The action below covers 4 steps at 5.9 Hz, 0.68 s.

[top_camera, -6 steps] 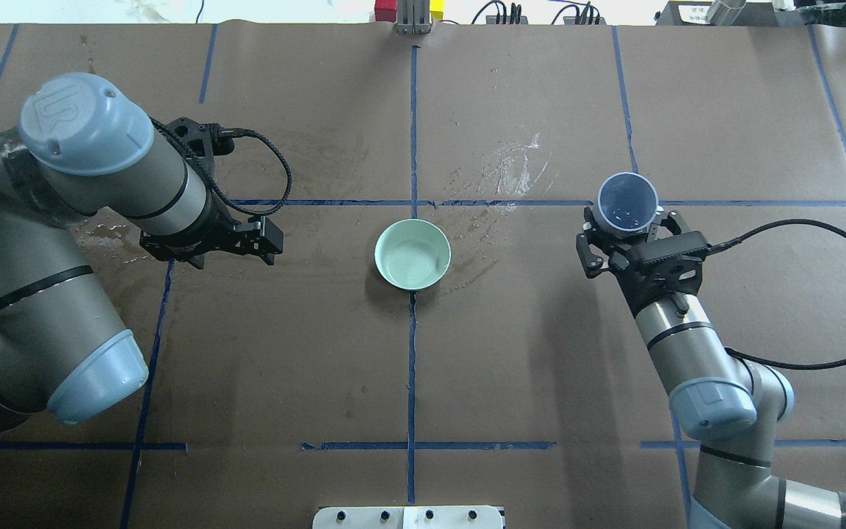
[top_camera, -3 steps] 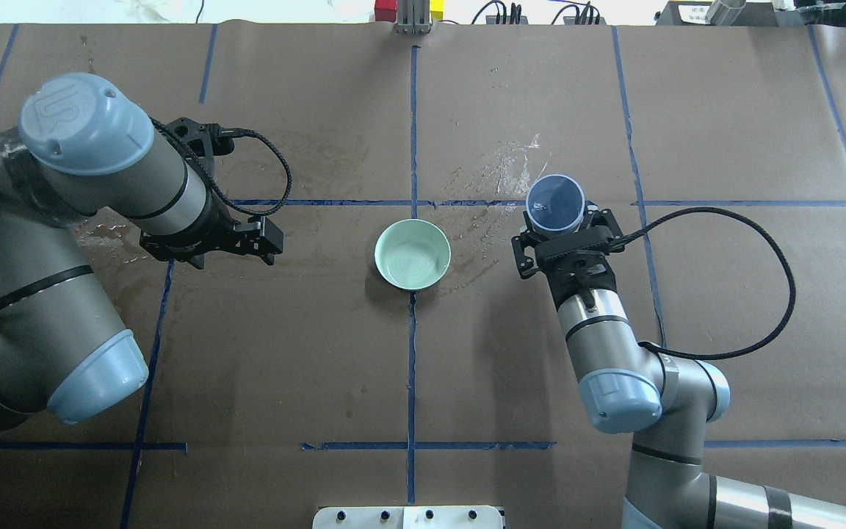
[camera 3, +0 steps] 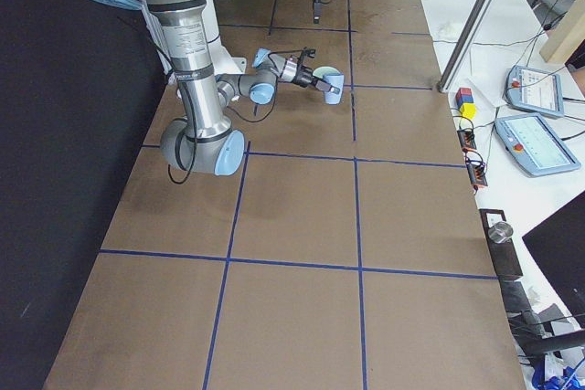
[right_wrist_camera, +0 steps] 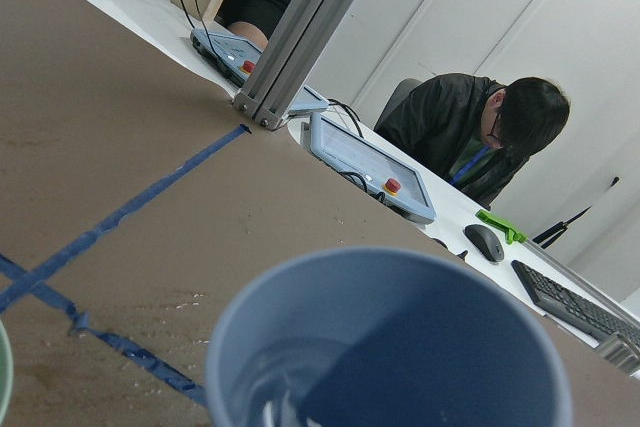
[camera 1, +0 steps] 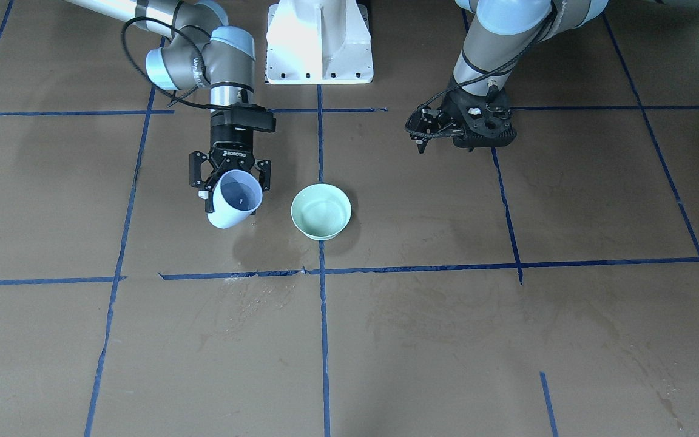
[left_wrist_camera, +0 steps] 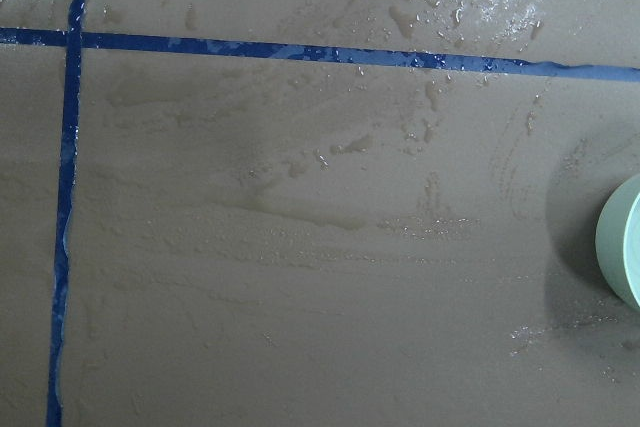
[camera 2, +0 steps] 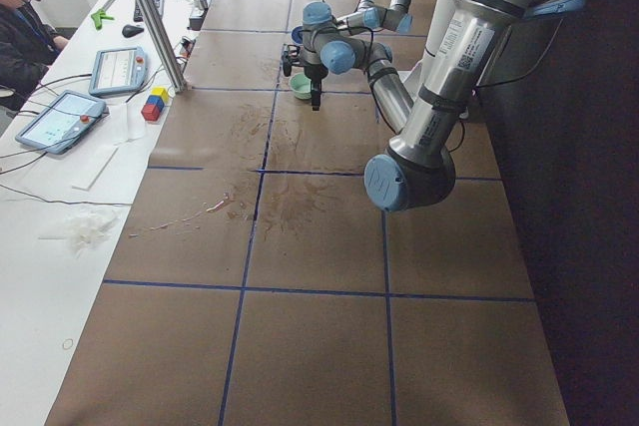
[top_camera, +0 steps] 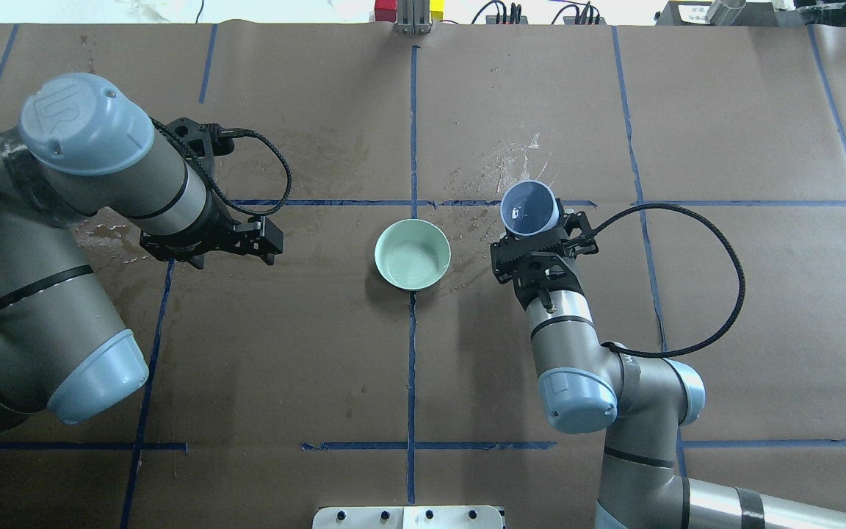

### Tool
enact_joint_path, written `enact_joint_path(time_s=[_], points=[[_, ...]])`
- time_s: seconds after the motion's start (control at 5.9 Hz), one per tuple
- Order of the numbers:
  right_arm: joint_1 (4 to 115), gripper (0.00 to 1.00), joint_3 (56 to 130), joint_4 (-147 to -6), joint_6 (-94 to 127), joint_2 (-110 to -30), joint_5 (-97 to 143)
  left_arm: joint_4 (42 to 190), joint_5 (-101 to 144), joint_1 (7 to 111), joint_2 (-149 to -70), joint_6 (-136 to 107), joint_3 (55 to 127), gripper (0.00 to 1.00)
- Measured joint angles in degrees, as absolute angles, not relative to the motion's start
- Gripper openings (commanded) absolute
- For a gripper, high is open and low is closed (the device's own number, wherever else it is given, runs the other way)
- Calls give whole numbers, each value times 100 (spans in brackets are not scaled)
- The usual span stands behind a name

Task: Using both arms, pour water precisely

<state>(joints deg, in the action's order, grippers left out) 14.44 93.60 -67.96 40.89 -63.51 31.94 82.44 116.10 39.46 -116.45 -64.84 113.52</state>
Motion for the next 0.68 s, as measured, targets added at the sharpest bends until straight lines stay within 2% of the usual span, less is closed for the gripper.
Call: enact_joint_path(time_s=[0.68], points=[[1305, 0, 9338, -8696, 3709, -5610, 2878, 8244, 11610, 3951, -11640, -6490, 11377, 100]])
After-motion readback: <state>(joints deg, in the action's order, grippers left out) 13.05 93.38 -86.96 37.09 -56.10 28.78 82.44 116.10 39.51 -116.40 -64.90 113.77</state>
